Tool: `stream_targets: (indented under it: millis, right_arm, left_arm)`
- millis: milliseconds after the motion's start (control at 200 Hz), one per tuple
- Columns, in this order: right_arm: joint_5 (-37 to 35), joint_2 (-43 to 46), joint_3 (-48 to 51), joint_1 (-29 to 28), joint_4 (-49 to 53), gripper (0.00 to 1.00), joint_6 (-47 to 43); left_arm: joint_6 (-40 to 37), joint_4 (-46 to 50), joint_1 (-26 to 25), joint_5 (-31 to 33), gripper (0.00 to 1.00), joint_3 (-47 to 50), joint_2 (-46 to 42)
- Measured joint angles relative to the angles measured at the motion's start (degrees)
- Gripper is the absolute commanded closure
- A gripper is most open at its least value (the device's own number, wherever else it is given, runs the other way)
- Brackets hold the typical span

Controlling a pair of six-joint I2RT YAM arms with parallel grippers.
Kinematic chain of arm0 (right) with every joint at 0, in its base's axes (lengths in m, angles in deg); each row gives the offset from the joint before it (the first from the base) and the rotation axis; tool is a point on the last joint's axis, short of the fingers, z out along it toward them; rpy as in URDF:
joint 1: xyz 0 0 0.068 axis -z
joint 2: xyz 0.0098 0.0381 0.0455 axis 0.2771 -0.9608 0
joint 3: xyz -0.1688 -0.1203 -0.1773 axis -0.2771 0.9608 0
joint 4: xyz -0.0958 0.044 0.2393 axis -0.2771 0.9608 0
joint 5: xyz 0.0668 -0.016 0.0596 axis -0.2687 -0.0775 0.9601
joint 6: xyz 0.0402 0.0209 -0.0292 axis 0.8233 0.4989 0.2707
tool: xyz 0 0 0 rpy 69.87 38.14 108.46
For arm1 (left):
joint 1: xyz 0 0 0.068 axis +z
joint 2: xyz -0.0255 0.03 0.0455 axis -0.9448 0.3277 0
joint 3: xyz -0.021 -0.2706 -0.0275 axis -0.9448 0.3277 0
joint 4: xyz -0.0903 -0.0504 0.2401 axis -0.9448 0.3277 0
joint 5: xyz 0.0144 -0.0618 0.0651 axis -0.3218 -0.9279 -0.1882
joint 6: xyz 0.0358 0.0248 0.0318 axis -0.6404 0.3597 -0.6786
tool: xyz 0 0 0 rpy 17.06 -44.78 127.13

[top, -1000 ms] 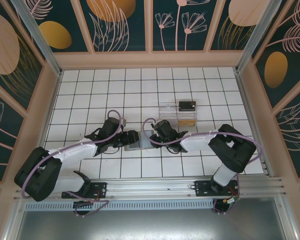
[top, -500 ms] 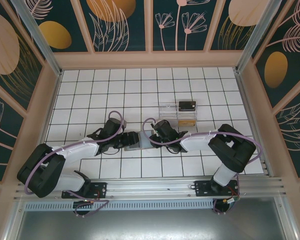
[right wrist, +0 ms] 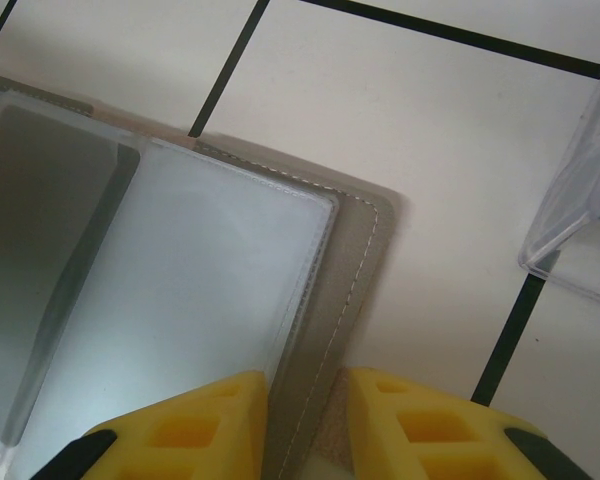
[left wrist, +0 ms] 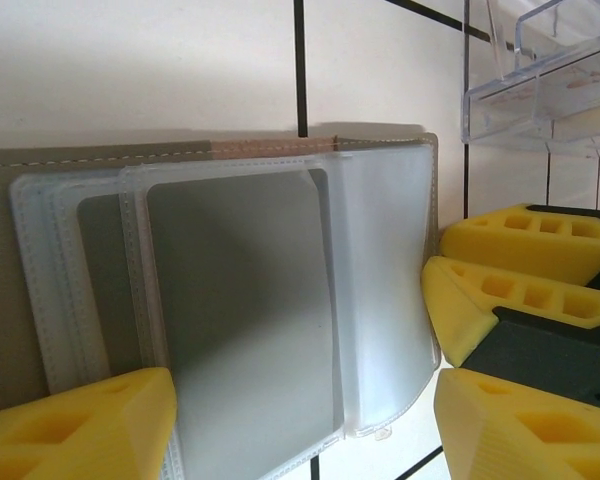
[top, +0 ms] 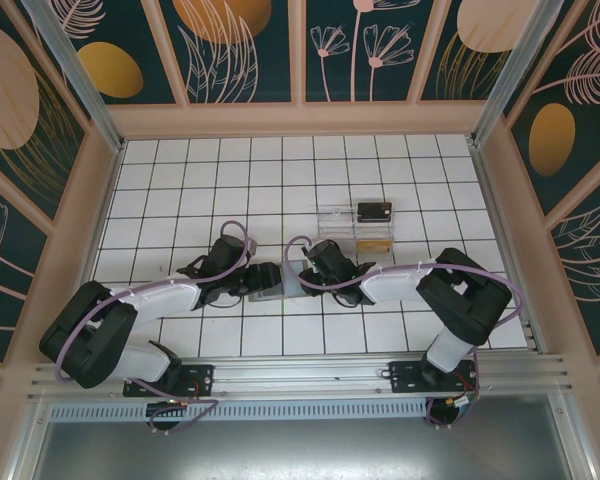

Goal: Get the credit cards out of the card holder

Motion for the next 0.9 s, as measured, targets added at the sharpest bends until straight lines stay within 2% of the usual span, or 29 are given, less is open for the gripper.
stream_targets:
  millis: [240, 475, 901]
  right_arm:
    - [0.0, 0.0, -0.02, 0.0, 0.02, 0.7, 0.0]
    - [0.0, 0.0, -0.04, 0.0, 0.0, 0.7, 0.0]
    - [0.0, -0.02, -0.13, 0.0, 0.07, 0.7, 0.0]
  left_arm:
    - [-0.04, 0.66, 0.0, 0.17, 0.28, 0.0, -0.76]
    - [-0.07, 4.2, 0.0, 3.17, 0.28, 0.0, -3.69]
    - [-0.07, 4.07, 0.0, 2.84, 0.29, 0.07, -1.92]
